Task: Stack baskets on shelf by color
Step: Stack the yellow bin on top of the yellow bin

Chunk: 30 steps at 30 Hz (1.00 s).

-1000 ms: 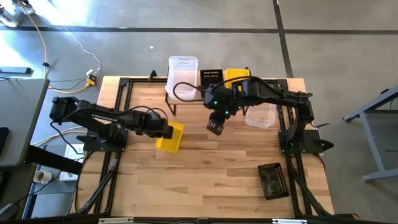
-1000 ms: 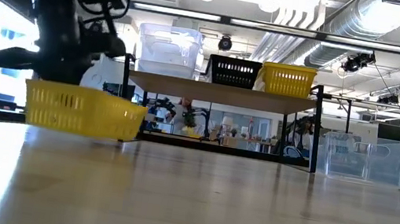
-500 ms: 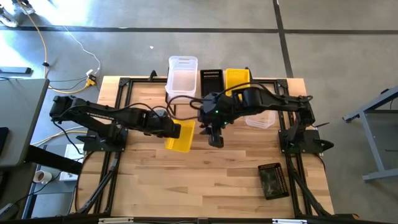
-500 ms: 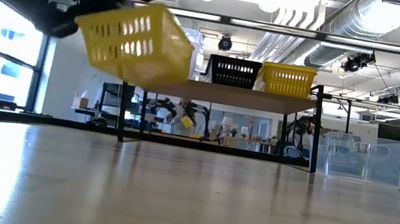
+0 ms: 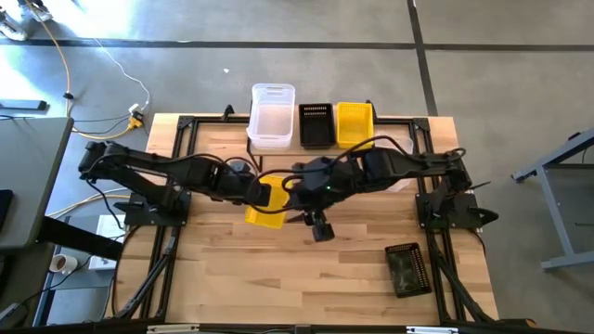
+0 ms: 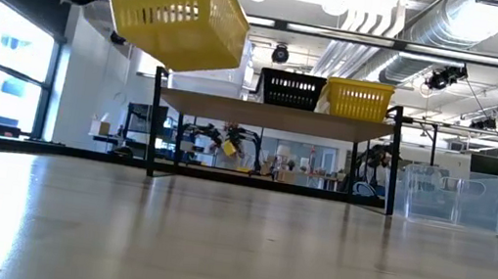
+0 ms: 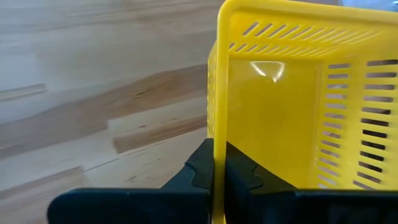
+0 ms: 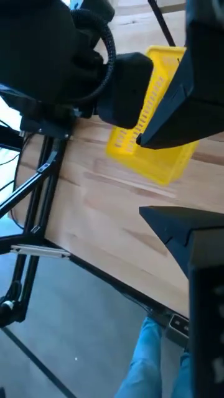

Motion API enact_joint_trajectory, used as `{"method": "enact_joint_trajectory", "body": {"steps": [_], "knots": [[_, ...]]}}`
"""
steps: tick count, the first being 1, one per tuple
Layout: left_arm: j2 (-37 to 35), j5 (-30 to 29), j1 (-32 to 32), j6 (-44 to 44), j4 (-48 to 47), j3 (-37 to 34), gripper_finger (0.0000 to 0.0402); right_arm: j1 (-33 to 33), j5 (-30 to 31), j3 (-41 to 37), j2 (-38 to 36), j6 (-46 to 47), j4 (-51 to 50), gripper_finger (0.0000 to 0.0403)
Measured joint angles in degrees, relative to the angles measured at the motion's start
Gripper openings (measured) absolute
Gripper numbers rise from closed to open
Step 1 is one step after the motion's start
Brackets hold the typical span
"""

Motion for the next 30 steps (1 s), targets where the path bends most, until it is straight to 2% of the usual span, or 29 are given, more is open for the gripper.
{"method": "enact_joint_trajectory", "body": {"steps": [8, 20, 23, 30], "knots": [[4.04, -1.52, 0.20, 0.42, -5.20, 5.67, 0.0000, 0.12, 0.10, 0.00, 3.68, -0.98, 1.59, 0.0145], [4.79, -1.33, 1.84, -1.21, -6.89, 5.78, 0.0000, 0.21, 0.37, 0.00, 11.28, -2.24, -2.00, 0.0144], [4.79, -1.12, 2.19, -1.24, -6.63, 5.78, 0.0000, 0.29, 1.88, 0.00, 12.76, -2.48, -2.06, 0.0144], [4.79, -1.12, 2.21, -1.52, -5.83, 5.78, 0.0000, 0.27, 9.53, 0.00, 15.00, -2.48, -2.13, 0.0144]]}}
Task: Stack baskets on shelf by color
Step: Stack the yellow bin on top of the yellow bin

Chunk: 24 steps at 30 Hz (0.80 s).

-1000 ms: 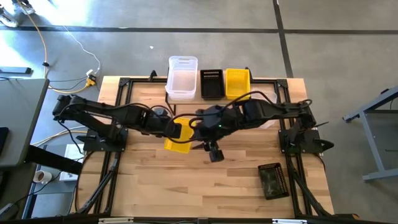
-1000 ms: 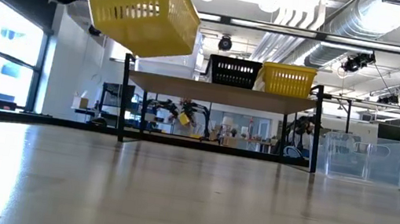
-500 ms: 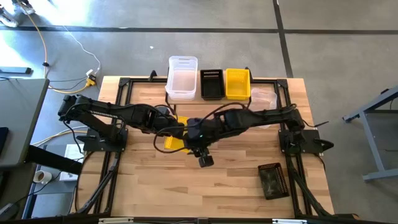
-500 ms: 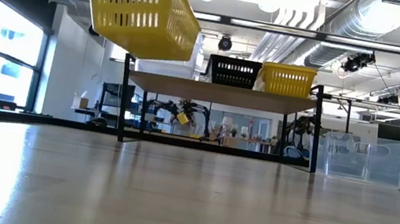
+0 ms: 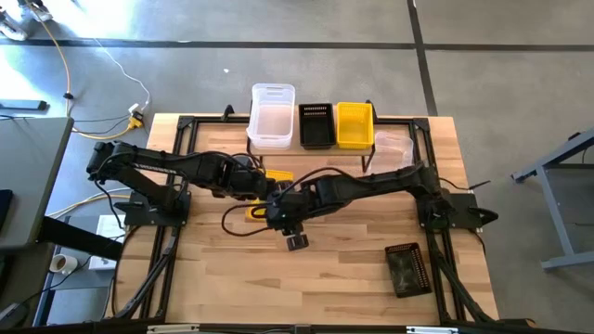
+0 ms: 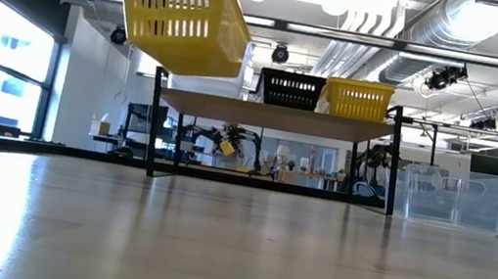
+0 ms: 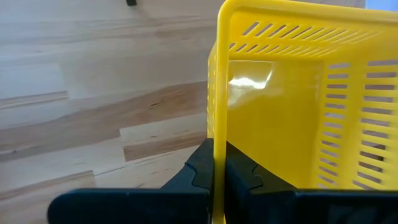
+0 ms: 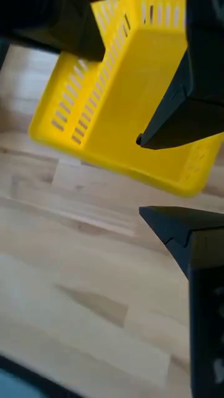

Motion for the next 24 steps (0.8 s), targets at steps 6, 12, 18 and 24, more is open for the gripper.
{"method": "enact_joint_trajectory", "body": {"steps": [6, 12, 18, 24], "knots": [[0.00, -0.01, 0.00, 0.06, 0.06, -0.15, 0.0000, 0.00, 1.67, 0.13, 1.39, 0.63, -0.42, 0.0144], [0.00, -0.50, 0.17, -0.11, 0.50, -0.17, 0.0000, 0.02, 2.63, 0.13, 1.78, 2.48, -0.99, 0.0127], [0.00, -1.31, 0.44, -0.94, 0.61, -0.17, 0.0000, -0.30, 2.71, 0.11, 1.80, 4.74, 0.35, 0.0099], [0.00, -1.77, 0.76, -0.97, 1.35, -0.17, 0.0000, -0.42, 4.33, 0.11, 1.82, 4.75, -0.03, 0.0077]]}}
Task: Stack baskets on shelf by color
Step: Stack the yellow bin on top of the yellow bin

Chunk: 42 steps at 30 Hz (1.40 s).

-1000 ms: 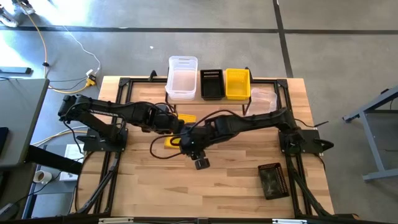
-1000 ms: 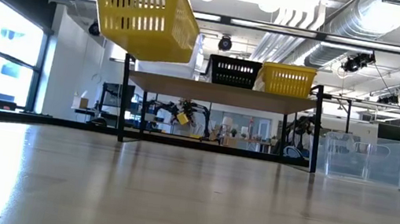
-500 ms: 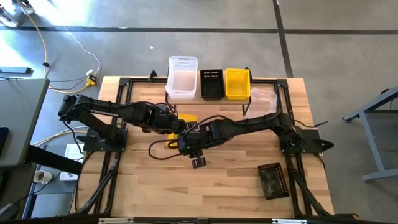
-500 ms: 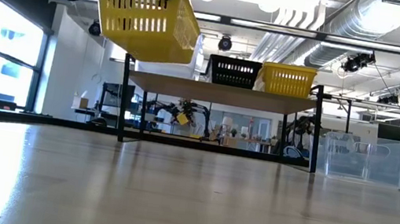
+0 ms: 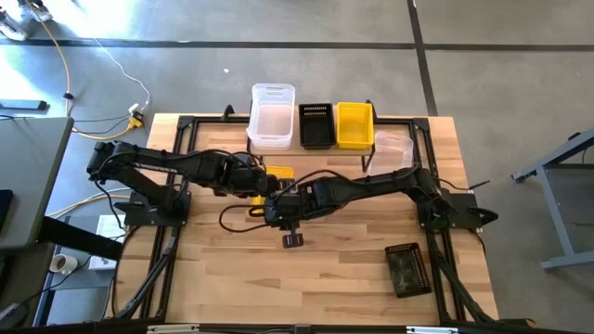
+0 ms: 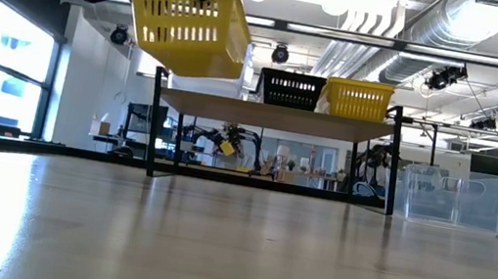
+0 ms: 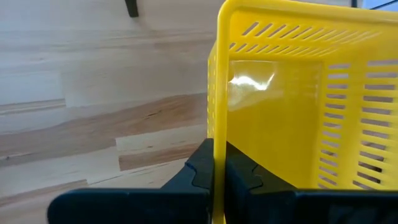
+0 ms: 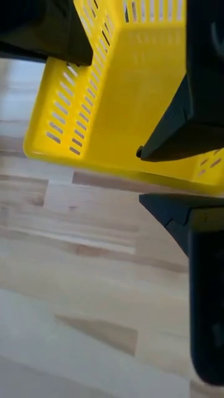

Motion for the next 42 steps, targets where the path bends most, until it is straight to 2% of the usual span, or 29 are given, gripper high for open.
{"method": "enact_joint_trajectory", "body": {"steps": [7, 18, 26, 34, 42], "knots": [[0.00, 0.71, 0.71, 1.44, 2.17, 0.01, 0.0001, 0.58, 3.35, 0.00, 0.00, -0.44, -1.60, 0.0007], [0.00, 1.21, 1.16, 3.25, 3.35, 0.02, 0.0011, 0.68, 4.31, -0.06, 0.00, 0.21, -2.81, 0.0002], [-0.02, 2.24, 1.09, 6.07, 4.38, 0.21, 0.0070, 1.31, 3.86, -0.07, 0.13, 1.85, -3.81, 0.0001], [-0.13, 3.02, 1.07, 12.02, 4.13, 0.39, 0.0137, 1.53, 3.65, 2.85, 0.33, 4.82, -9.69, 0.0000], [-0.14, 2.88, 2.34, 20.27, 3.56, 0.32, 0.0153, 1.62, 2.30, 6.62, 0.22, 9.85, -15.56, 0.0000]]}}
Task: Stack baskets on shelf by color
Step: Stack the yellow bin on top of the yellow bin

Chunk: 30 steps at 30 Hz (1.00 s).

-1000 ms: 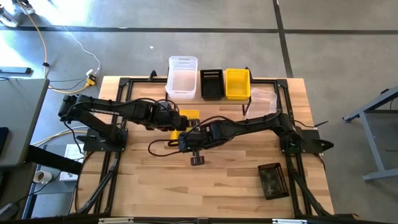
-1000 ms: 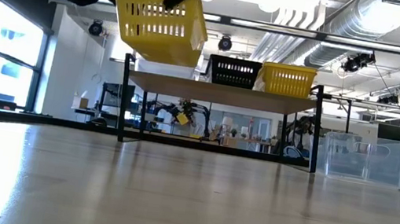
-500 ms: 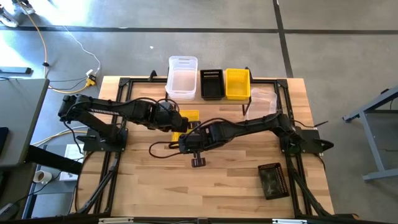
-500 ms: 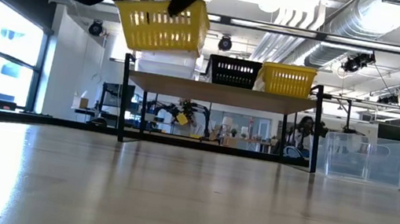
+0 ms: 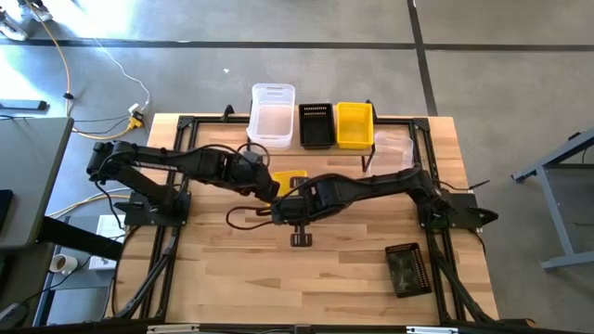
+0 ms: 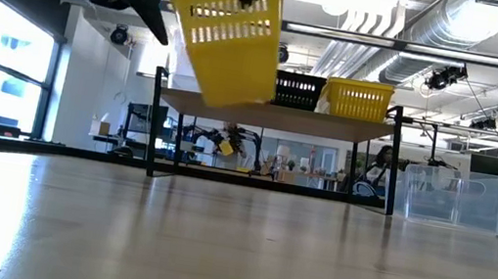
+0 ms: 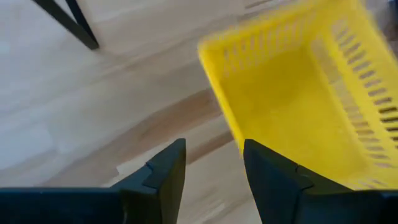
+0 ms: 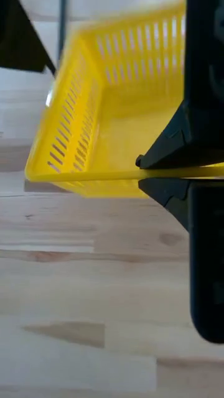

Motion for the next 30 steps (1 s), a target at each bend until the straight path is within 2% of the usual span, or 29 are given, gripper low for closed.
{"method": "enact_joint_trajectory", "body": {"steps": [5, 15, 22, 30], "knots": [[-0.51, -0.32, 1.49, 7.21, 0.76, -0.05, 0.0143, 0.22, -1.07, 2.53, 0.00, 3.75, -3.75, 0.0000], [-4.24, 1.27, 6.44, 23.94, 4.73, -0.18, 0.0130, -0.88, -3.32, 2.52, -2.07, 12.01, -5.41, 0.0000], [-7.36, 5.08, 10.59, 34.45, 7.44, -0.13, 0.0131, -0.84, -1.11, 2.56, -3.05, 18.65, -6.53, 0.0000], [-10.63, 6.22, 14.35, 44.81, 7.21, -0.17, 0.0131, -1.07, 2.03, 2.56, -6.15, 22.06, -8.42, 0.0000]]}}
